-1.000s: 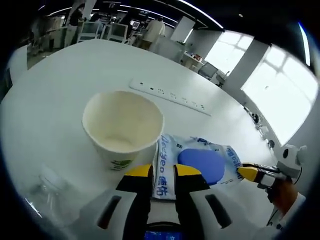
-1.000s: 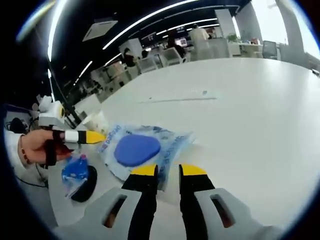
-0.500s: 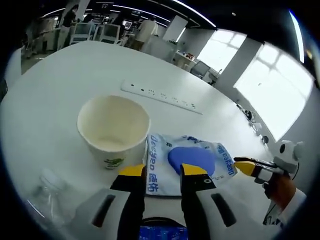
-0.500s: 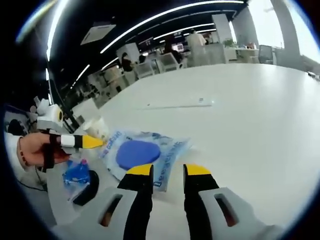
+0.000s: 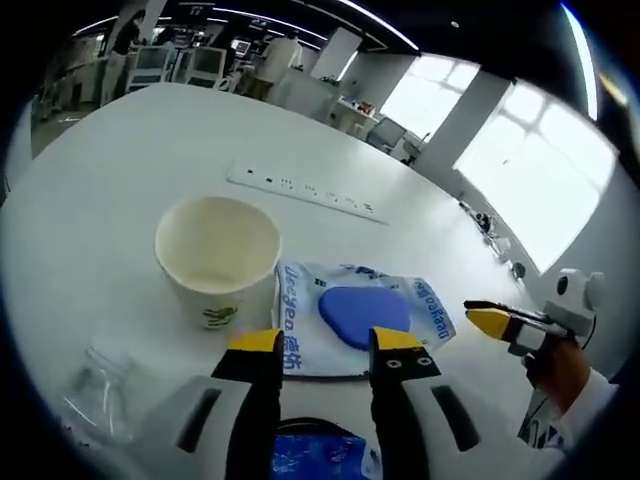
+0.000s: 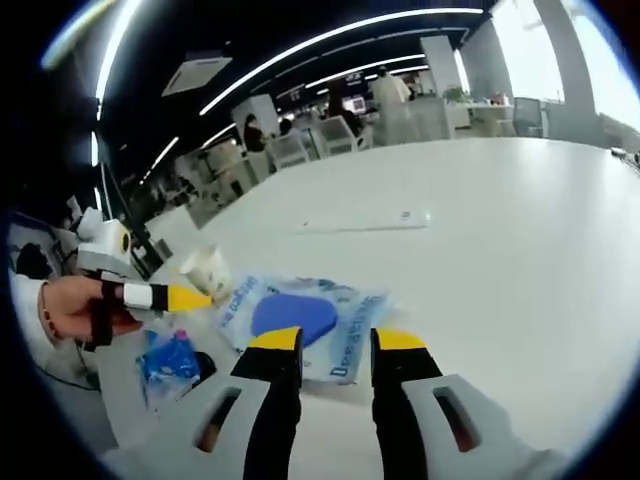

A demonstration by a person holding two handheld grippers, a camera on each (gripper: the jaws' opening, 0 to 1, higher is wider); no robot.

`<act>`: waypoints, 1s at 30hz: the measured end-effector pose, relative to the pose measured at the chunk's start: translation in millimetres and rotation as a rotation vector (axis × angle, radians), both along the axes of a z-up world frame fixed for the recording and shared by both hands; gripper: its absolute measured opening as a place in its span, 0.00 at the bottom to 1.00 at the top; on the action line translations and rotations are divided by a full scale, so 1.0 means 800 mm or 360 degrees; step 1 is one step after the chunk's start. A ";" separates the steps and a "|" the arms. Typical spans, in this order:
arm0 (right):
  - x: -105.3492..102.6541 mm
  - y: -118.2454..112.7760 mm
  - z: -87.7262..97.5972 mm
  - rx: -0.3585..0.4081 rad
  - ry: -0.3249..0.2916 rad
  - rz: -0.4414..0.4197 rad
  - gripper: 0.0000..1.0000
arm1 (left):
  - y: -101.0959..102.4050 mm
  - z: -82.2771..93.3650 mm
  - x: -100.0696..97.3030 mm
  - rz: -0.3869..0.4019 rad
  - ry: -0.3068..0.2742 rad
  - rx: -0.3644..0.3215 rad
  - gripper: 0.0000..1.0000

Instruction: Arrange the tabletop items into an orderly group along one side of the table until the central work area is clear of visible clutter.

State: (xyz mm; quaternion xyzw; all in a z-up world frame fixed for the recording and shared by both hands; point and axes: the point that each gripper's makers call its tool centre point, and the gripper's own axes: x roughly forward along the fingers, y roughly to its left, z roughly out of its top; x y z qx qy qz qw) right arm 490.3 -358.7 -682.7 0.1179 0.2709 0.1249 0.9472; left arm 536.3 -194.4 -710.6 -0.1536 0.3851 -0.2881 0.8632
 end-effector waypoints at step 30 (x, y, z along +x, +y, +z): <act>-0.047 0.044 0.076 0.0014 -0.0131 -0.0019 0.32 | 0.072 0.085 -0.032 -0.0187 -0.0144 -0.0123 0.51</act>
